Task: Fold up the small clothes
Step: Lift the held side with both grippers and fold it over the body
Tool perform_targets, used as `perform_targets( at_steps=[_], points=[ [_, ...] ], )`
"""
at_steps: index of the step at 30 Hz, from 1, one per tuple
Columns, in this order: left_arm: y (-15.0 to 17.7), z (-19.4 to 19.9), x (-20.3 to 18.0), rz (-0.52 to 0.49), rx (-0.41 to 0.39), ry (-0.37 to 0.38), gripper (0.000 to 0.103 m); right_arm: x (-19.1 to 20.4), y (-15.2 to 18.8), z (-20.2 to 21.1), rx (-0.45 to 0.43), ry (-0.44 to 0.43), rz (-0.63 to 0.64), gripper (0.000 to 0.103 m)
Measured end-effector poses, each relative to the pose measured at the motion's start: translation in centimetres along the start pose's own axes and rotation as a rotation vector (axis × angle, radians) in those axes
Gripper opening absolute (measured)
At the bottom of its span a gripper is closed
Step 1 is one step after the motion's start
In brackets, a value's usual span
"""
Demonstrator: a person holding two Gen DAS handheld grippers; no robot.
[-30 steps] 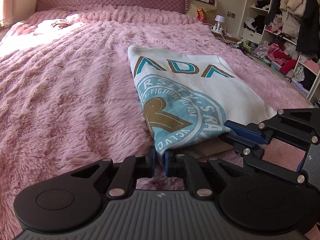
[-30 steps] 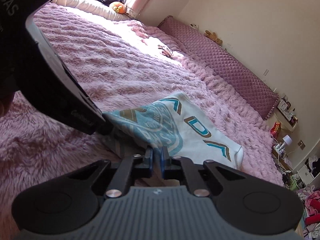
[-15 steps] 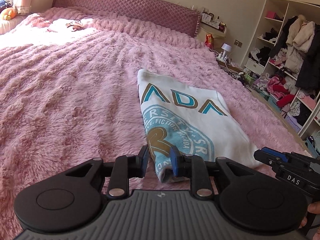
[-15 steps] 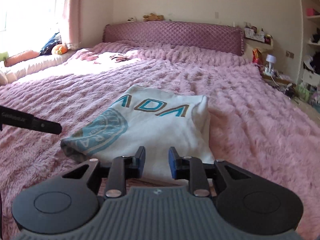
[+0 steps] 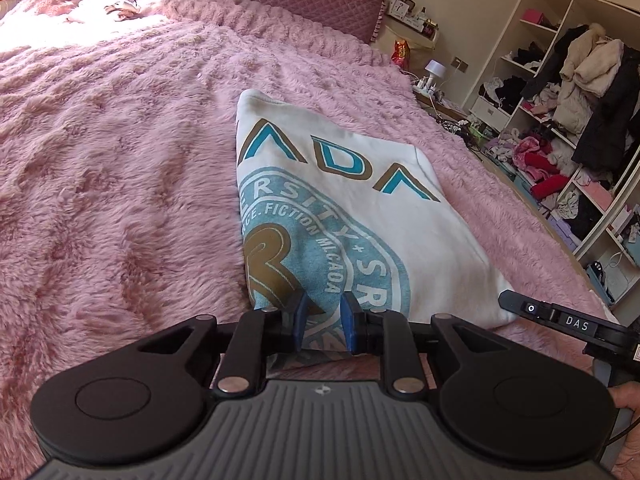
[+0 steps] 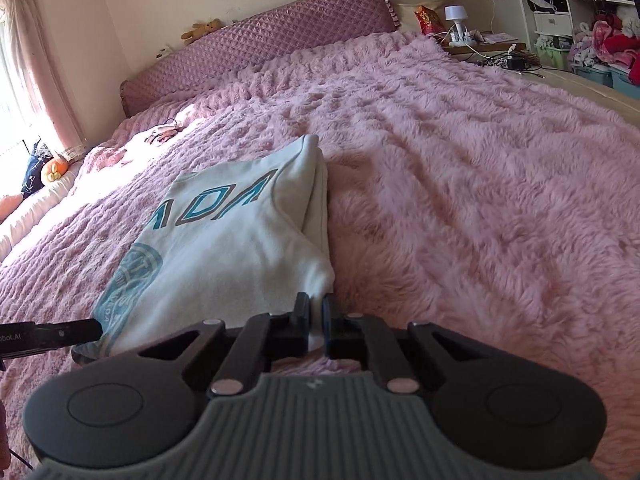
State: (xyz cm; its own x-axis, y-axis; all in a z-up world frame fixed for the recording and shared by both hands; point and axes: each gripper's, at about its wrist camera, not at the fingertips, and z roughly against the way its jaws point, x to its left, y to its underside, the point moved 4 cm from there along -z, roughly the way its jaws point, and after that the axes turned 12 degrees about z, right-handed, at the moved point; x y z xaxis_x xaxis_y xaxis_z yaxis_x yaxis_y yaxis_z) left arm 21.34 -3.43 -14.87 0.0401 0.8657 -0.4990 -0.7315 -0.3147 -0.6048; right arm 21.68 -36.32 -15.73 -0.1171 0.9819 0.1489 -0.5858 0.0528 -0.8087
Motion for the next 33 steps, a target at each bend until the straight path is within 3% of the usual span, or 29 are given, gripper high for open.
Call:
perform_targets(
  at_steps=[5, 6, 7, 9, 11, 12, 13, 15, 18, 26, 29, 33],
  points=[
    [0.0, -0.3, 0.8, 0.015, 0.033, 0.019, 0.022, -1.3, 0.7, -1.2, 0.045, 0.001, -0.037, 0.002],
    [-0.1, -0.2, 0.7, 0.017, 0.037, 0.022, 0.022, -1.3, 0.6, -1.3, 0.047, -0.001, -0.041, 0.006],
    [-0.3, 0.1, 0.7, 0.019, 0.039, 0.026, 0.022, -1.4, 0.4, -1.1, 0.046, 0.004, -0.053, 0.019],
    [-1.1, 0.9, 0.3, 0.023, 0.035, 0.044, 0.024, -1.8, -0.3, -0.4, 0.006, -0.007, -0.08, 0.028],
    [-2.1, 1.9, 0.0, 0.021, 0.009, 0.071, 0.034, -2.2, -1.6, 0.5, -0.049, -0.049, -0.097, 0.031],
    [-2.7, 2.2, 0.1, 0.027, -0.006, 0.089, 0.041, -2.5, -2.2, 0.6, -0.065, -0.077, -0.108, 0.038],
    [-3.6, 2.4, 0.4, 0.051, -0.013, 0.124, 0.045, -2.9, -3.0, 0.5, -0.072, -0.119, -0.123, 0.045],
    [-5.1, 1.8, 1.5, 0.136, 0.011, 0.207, 0.051, -3.9, -4.6, -0.2, -0.071, -0.193, -0.159, 0.05],
    [-7.0, -0.2, 3.6, 0.231, 0.055, 0.302, 0.051, -5.1, -6.1, -2.2, -0.043, -0.294, -0.2, 0.05],
    [-9.2, -5.1, 8.0, 0.387, 0.15, 0.346, 0.052, -8.1, -6.8, -7.3, 0.035, -0.446, -0.403, 0.052],
    [-9.0, -7.0, 9.0, 0.449, 0.193, 0.372, 0.052, -8.1, -6.0, -9.2, 0.113, -0.513, -0.464, 0.055],
    [-8.7, -9.0, 9.9, 0.523, 0.223, 0.392, 0.052, -7.8, -5.5, -10.5, 0.134, -0.487, -0.447, 0.055]
  ],
)
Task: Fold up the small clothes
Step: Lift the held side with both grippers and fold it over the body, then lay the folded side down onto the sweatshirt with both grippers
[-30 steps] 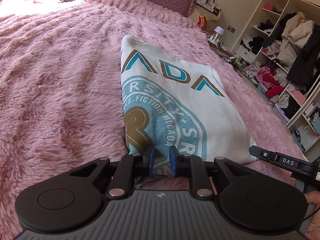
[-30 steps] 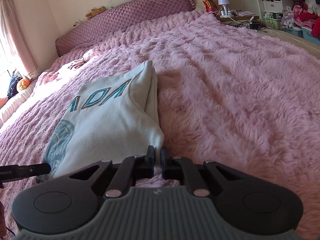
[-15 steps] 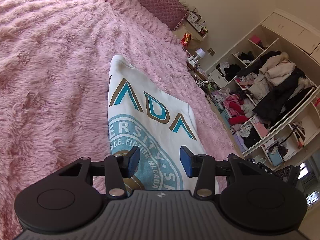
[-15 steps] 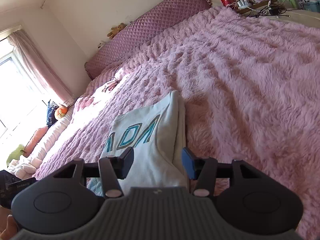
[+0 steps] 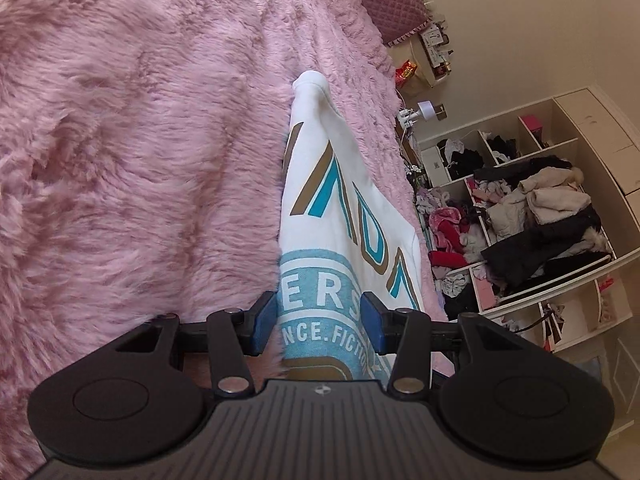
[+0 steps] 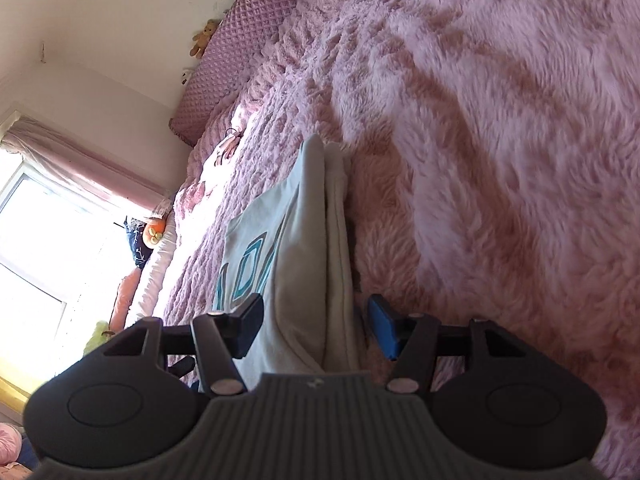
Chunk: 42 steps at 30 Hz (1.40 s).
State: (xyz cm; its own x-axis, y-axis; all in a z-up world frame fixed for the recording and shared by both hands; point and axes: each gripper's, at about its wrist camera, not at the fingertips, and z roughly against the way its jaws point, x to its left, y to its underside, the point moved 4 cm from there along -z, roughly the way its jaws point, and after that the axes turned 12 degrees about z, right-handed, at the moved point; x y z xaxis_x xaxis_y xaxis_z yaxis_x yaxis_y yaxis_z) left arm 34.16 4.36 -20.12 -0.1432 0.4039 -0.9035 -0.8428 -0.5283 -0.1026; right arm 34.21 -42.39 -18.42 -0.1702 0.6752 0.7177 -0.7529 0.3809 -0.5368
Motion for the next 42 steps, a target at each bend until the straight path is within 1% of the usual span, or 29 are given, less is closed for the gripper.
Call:
perform_targets(
  at_steps=[3, 5, 7, 10, 12, 14, 17, 18, 20, 22, 24, 27, 30, 34, 38, 42],
  points=[
    [-0.7, -1.4, 0.5, 0.033, 0.027, 0.023, 0.052, -0.2, -0.1, -1.2, 0.024, -0.017, 0.003, 0.055],
    [-1.1, -2.3, 0.4, 0.049, 0.043, 0.033, 0.053, 0.2, -0.3, -2.2, 0.038, -0.034, 0.017, 0.058],
    [-1.4, -3.3, 0.3, 0.047, 0.06, 0.034, 0.055, 0.7, -0.6, -3.2, 0.052, -0.045, 0.035, 0.062],
    [-1.6, -5.0, -0.2, 0.024, 0.092, 0.035, 0.058, 1.5, -0.9, -5.2, 0.078, -0.048, 0.068, 0.065],
    [-1.9, -6.0, -0.3, 0.032, 0.113, 0.055, 0.062, 2.1, -0.9, -6.5, 0.09, -0.041, 0.088, 0.069],
    [-2.2, -6.9, -0.1, 0.067, 0.127, 0.09, 0.064, 2.8, -0.8, -7.4, 0.094, -0.027, 0.11, 0.069],
    [-2.6, -7.6, 0.0, 0.098, 0.141, 0.118, 0.063, 3.7, -0.7, -8.3, 0.107, 0.008, 0.167, 0.069],
    [-2.6, -7.7, -0.1, 0.091, 0.145, 0.119, 0.061, 3.9, -0.7, -8.5, 0.11, 0.019, 0.176, 0.069],
    [-2.6, -7.8, -0.1, 0.069, 0.149, 0.113, 0.059, 3.8, -0.9, -8.5, 0.113, 0.037, 0.181, 0.064],
    [-2.5, -7.7, -0.1, 0.065, 0.142, 0.102, 0.052, 3.8, -0.9, -8.6, 0.12, 0.06, 0.199, 0.055],
    [-2.4, -7.7, 0.1, 0.069, 0.135, 0.091, 0.043, 3.8, -1.1, -8.5, 0.119, 0.075, 0.205, 0.049],
    [-2.3, -7.7, 0.0, 0.066, 0.12, 0.081, 0.036, 3.8, -1.2, -8.9, 0.113, 0.103, 0.222, 0.044],
    [-2.1, -7.5, -0.6, 0.051, 0.098, 0.067, 0.033, 4.5, -1.3, -9.1, 0.109, 0.137, 0.251, 0.04],
    [-1.8, -7.0, -1.6, 0.048, 0.084, 0.074, 0.03, 5.4, -1.5, -8.8, 0.095, 0.168, 0.27, 0.034],
    [-1.5, -6.1, -3.4, 0.019, 0.079, 0.085, 0.028, 7.2, -1.7, -8.1, 0.093, 0.21, 0.311, 0.032],
    [-1.2, -4.3, -5.3, -0.013, 0.074, 0.103, 0.028, 9.6, -2.1, -7.0, 0.083, 0.21, 0.337, 0.03]
  ],
)
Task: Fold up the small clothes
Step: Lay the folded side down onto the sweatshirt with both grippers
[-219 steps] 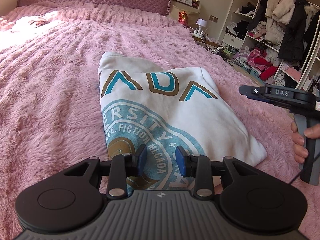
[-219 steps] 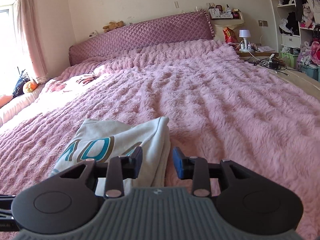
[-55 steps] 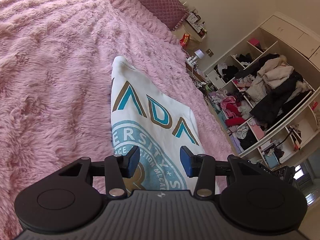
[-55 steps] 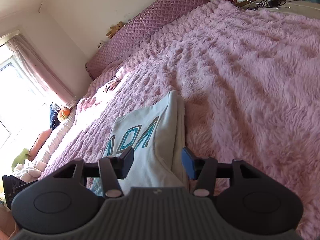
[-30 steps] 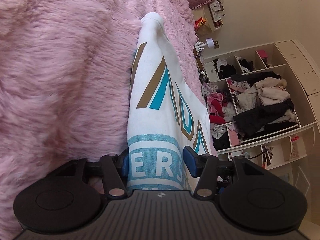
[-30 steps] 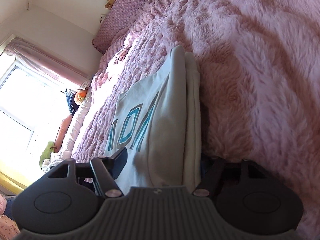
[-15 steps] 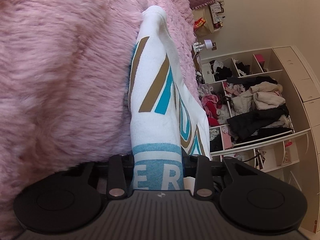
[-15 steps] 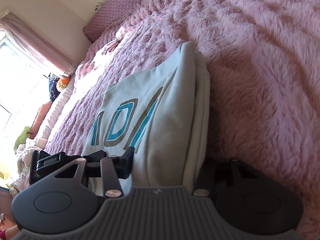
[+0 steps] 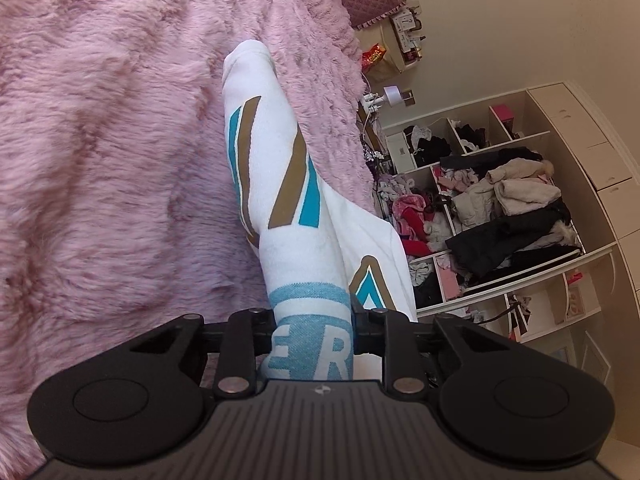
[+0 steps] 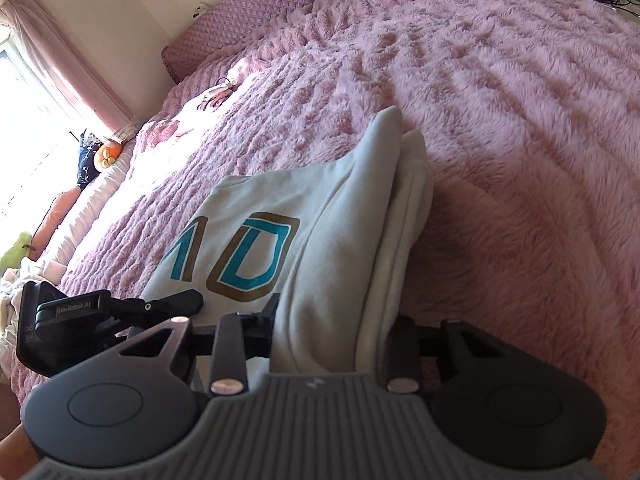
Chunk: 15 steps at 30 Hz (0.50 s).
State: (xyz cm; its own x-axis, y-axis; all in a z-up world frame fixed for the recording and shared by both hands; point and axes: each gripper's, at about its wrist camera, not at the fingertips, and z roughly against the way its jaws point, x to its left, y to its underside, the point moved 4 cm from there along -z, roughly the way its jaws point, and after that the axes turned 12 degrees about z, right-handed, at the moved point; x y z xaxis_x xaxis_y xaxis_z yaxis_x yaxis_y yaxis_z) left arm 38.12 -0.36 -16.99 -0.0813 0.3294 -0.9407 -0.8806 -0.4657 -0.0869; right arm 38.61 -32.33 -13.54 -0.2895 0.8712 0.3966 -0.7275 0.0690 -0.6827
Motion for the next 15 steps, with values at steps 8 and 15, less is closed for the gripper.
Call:
perform_targets(
  at_steps=[8, 15],
  points=[
    [0.2, 7.9, -3.5, -0.053, -0.064, 0.035, 0.028, 7.4, -2.3, 3.7, -0.042, -0.057, 0.066, 0.03],
    [0.0, 16.6, -4.5, -0.106, -0.153, 0.005, 0.028, 16.2, -2.0, 4.2, -0.062, -0.14, 0.14, 0.03]
  ],
)
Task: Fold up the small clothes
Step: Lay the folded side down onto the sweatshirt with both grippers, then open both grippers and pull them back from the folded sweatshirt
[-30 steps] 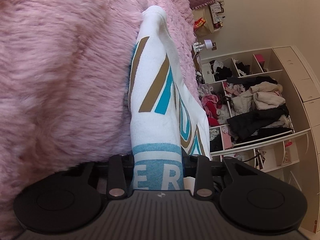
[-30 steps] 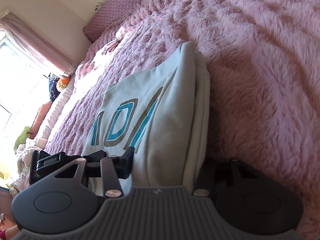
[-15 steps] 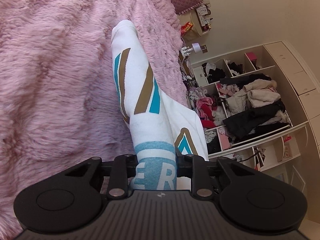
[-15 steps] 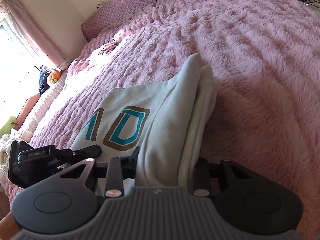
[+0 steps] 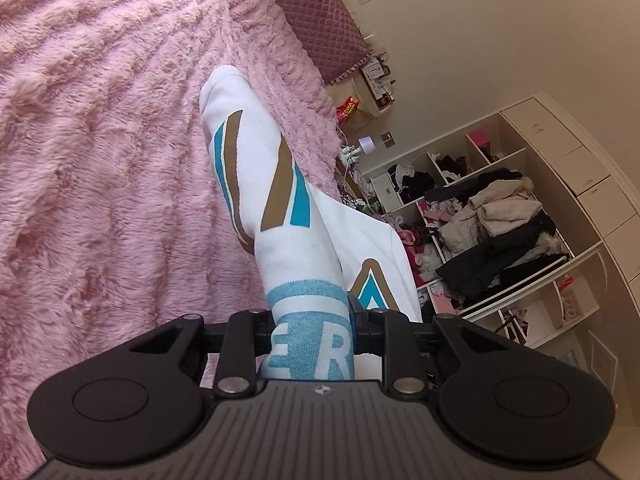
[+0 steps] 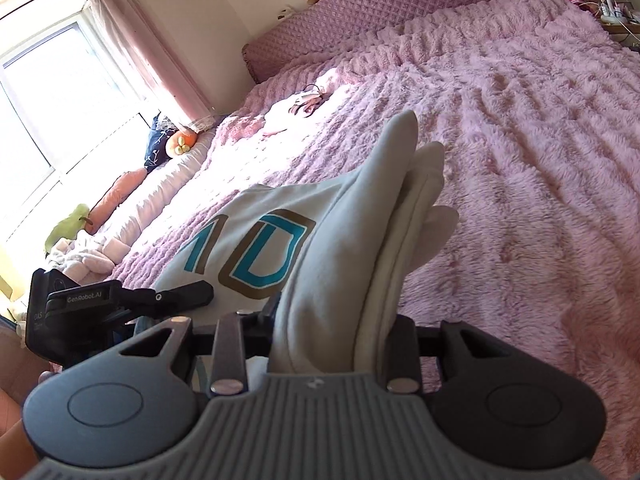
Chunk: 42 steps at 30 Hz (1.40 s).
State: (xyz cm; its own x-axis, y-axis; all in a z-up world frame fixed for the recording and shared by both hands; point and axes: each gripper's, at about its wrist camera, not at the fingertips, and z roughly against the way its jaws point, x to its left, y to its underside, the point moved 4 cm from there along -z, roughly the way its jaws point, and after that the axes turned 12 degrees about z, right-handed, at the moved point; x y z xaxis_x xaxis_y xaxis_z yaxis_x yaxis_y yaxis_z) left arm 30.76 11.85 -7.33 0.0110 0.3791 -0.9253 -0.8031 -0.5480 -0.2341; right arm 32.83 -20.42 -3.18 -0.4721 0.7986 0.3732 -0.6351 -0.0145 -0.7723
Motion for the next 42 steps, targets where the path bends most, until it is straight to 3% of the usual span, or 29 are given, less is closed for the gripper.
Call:
perform_targets(
  at_steps=[5, 10, 18, 23, 25, 28, 32, 37, 42],
  points=[
    [-0.9, 3.9, 1.7, 0.007, -0.048, -0.027, 0.028, 4.5, 0.6, -2.5, 0.007, -0.049, 0.012, 0.03],
    [-1.5, 5.6, 5.9, 0.052, -0.063, -0.053, 0.028, 6.2, 2.9, -6.2, 0.052, -0.065, -0.002, 0.03],
    [-1.0, 4.1, 13.6, 0.076, -0.023, -0.17, 0.028, 3.4, 9.1, -12.4, 0.178, -0.049, -0.081, 0.03],
    [-1.0, 4.5, 16.4, 0.12, -0.023, -0.155, 0.032, 1.6, 11.1, -12.8, 0.163, -0.081, -0.127, 0.037],
    [-1.1, 4.8, 16.4, 0.118, -0.019, -0.172, 0.037, 1.3, 11.2, -12.8, 0.161, -0.084, -0.126, 0.045],
    [-1.6, 6.2, 15.7, 0.129, -0.026, -0.197, 0.039, 0.7, 10.9, -11.7, 0.137, -0.083, -0.137, 0.048],
    [-1.4, 9.9, 13.2, 0.028, -0.106, -0.271, 0.039, 1.9, 9.3, -7.3, 0.042, -0.026, -0.051, 0.05],
    [2.0, 12.2, 9.1, -0.092, -0.116, -0.261, 0.039, 5.5, 8.2, -2.7, -0.053, -0.153, 0.029, 0.05],
    [6.1, 11.3, 6.2, -0.187, -0.095, -0.279, 0.039, 8.4, 9.3, -2.4, -0.033, -0.139, 0.149, 0.05]
  ],
)
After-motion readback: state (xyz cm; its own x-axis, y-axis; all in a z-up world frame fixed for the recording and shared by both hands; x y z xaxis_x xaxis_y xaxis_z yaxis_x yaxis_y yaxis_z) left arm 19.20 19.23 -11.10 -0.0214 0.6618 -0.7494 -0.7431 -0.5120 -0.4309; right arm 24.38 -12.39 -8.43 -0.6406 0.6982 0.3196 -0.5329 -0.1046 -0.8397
